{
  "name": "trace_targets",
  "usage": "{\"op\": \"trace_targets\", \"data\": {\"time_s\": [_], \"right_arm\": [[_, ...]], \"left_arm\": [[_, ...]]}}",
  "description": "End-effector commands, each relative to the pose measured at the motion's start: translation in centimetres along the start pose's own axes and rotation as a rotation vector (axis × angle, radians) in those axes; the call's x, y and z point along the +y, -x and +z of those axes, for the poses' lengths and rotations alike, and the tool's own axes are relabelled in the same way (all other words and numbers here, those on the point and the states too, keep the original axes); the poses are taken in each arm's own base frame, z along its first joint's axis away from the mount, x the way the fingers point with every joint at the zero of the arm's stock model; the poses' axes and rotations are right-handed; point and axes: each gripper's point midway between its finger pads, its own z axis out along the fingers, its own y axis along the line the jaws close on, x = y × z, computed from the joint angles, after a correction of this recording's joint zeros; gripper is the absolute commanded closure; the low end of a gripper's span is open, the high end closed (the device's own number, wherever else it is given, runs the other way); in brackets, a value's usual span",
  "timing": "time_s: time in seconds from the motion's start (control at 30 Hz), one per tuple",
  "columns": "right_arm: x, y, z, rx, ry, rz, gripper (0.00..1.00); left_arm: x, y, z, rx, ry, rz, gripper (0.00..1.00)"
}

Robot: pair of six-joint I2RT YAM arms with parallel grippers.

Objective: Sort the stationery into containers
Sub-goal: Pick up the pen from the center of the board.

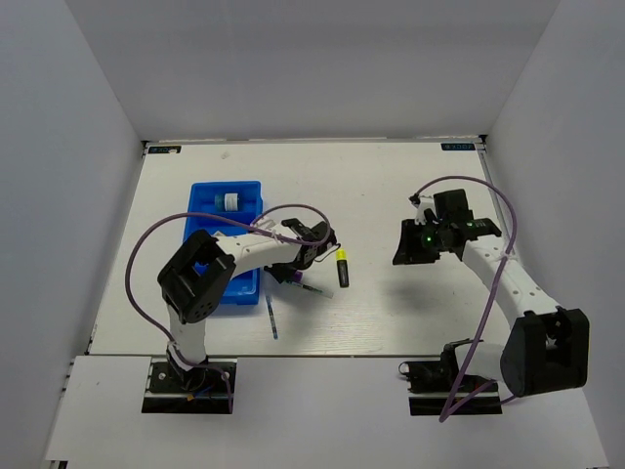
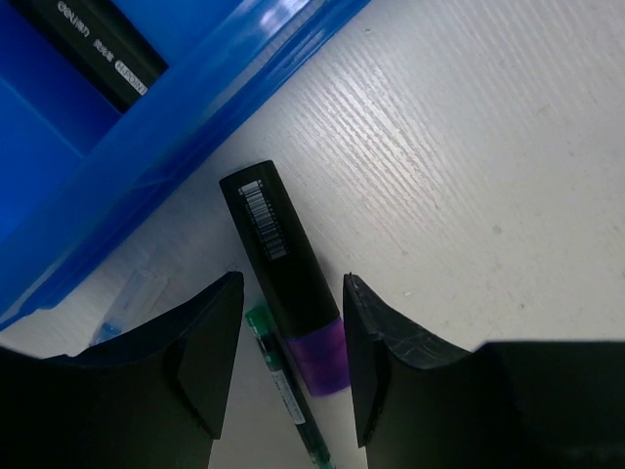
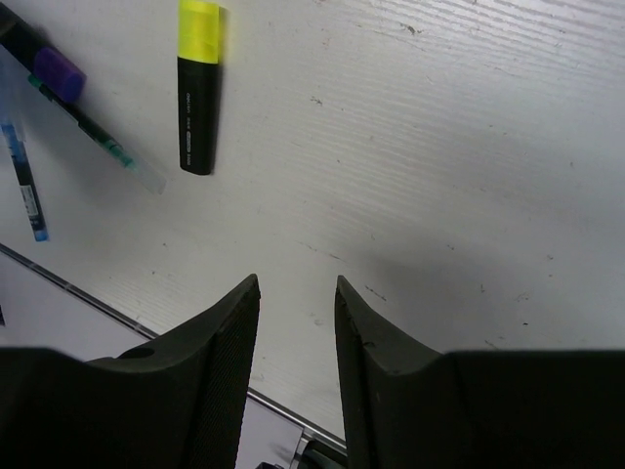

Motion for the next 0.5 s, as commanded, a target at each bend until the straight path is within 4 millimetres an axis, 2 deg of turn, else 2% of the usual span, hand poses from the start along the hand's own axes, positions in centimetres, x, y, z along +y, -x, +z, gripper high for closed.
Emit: {"op": "trace_targets", "data": {"time_s": [0.0,0.47], "right_arm": [[0.4,0.7,-0.8,-0.051,0.035,0.012,0.6],[0.0,1.2,-2.0,-0.089,0.073,0.072,0.6]], "left_arm": [[0.2,-0.1,0.3,-0.014,0.02,-0.121,0.44],[-0.5,-1.1,1.6,-0.029,0.053,-0.113,0.44]]}}
